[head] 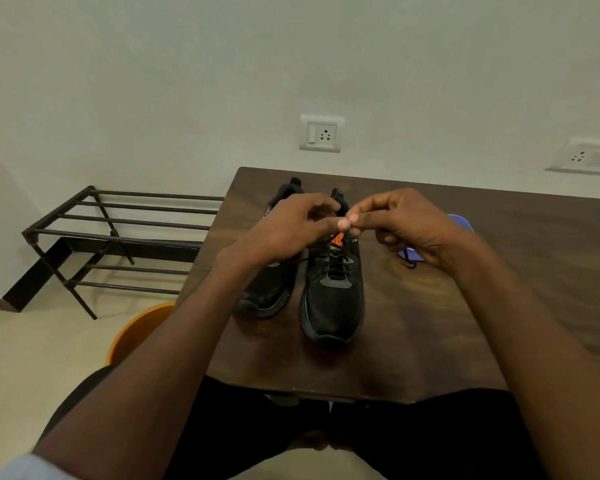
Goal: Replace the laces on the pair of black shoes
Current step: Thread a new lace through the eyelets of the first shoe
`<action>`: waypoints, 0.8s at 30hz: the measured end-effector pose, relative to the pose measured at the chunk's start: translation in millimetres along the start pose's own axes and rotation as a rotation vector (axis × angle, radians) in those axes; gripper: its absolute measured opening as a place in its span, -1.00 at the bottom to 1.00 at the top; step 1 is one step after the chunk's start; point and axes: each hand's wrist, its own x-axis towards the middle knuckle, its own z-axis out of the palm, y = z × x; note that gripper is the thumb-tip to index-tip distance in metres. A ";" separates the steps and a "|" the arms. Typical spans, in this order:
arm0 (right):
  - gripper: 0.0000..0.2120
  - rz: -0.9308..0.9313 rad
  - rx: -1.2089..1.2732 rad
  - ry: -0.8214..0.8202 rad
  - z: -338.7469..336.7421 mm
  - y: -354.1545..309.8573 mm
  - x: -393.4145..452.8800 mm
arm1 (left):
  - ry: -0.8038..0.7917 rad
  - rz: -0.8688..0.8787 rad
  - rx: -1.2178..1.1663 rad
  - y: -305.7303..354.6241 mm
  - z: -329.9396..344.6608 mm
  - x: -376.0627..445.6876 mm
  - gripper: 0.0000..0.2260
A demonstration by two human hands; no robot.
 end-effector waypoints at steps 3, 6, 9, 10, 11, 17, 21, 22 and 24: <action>-0.85 -0.009 0.019 0.019 6.0 -2.4 3.1 | -0.052 0.005 -0.196 7.8 7.8 -1.4 -0.89; -0.88 -0.011 -0.028 0.200 -1.2 4.7 4.8 | -0.001 -0.123 0.160 -5.2 -0.5 1.7 -0.87; -0.95 -0.038 -0.268 0.431 -11.0 19.0 9.4 | -0.096 -0.171 0.669 -9.5 -6.0 -0.9 -0.91; -0.93 -0.026 -0.277 0.420 -10.5 21.0 10.8 | -0.112 -0.136 0.644 -8.9 -2.9 -0.8 -0.87; -0.92 -0.013 -0.241 0.364 -7.1 19.5 10.5 | -0.106 -0.098 0.542 -7.4 2.0 -0.4 -0.80; -0.88 0.010 -0.049 0.141 11.3 5.3 10.1 | -0.008 -0.050 0.010 -5.6 21.8 6.6 -0.83; -0.90 0.035 -0.080 0.294 1.2 16.1 13.8 | -0.066 -0.158 0.269 -14.1 7.9 5.6 -0.79; -0.92 0.030 -0.102 0.336 -1.1 19.2 15.7 | -0.071 -0.179 0.415 -15.8 5.4 6.3 -0.81; -0.91 0.026 -0.146 0.365 -3.0 22.5 19.1 | -0.067 -0.181 0.528 -15.0 6.5 4.9 -0.86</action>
